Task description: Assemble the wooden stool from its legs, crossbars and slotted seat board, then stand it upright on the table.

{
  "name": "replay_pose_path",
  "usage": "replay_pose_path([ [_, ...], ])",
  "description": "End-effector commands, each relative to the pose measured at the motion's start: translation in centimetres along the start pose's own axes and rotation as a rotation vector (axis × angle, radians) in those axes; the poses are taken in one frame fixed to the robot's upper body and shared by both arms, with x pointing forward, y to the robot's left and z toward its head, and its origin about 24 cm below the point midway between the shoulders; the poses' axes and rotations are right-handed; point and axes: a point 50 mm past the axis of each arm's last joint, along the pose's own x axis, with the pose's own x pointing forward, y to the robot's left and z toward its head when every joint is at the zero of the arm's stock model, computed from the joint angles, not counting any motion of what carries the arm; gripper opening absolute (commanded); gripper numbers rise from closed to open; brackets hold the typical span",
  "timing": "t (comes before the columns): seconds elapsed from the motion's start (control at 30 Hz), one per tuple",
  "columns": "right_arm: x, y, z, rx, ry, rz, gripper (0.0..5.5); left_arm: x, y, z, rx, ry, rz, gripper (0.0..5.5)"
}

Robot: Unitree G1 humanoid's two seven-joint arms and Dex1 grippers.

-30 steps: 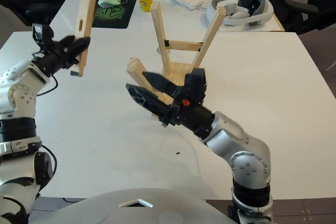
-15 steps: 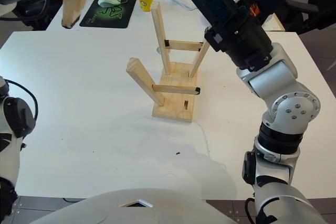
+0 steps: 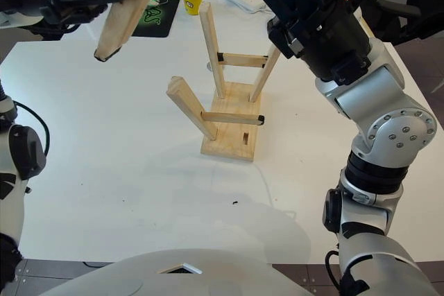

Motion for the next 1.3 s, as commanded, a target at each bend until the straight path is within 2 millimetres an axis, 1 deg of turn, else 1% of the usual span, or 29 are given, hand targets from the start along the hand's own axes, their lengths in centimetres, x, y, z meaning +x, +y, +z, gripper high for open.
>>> replay_pose_path([
  [0.03,1.0,0.8,0.2,0.012,-0.017,0.063,5.21,1.4,-0.5,0.0,-0.007,0.05,-0.069,2.05],
  [0.23,1.0,1.1,0.4,0.02,-0.033,0.073,5.21,1.8,-0.5,-0.7,-0.029,0.073,-0.089,2.05],
  [0.43,0.6,1.3,0.4,0.038,-0.018,0.079,4.41,1.5,-0.5,-0.6,-0.026,0.076,-0.085,2.05],
  [0.67,0.4,1.5,0.0,0.065,-0.001,0.09,3.3,1.3,-0.5,-0.5,-0.036,0.076,-0.087,2.05],
  [0.73,0.4,1.5,0.0,0.068,0.006,0.096,3.09,1.2,-0.4,-0.6,-0.041,0.081,-0.085,2.05],
  [0.87,0.3,1.5,-0.1,0.065,0.017,0.095,2.36,1.0,-0.3,-0.9,-0.048,0.097,-0.084,2.05],
  [0.93,0.3,1.5,-0.1,0.064,0.021,0.094,2.29,1.0,-0.3,-1.0,-0.051,0.103,-0.083,2.05],
  [1.2,0.0,1.2,-0.4,0.044,0.026,0.093,2.28,0.9,-0.1,-1.5,-0.017,0.155,-0.064,2.05],
  [1.3,-0.2,1.1,-0.3,0.037,0.013,0.093,2.27,1.0,0.1,-1.3,0.016,0.137,-0.046,2.05],
])
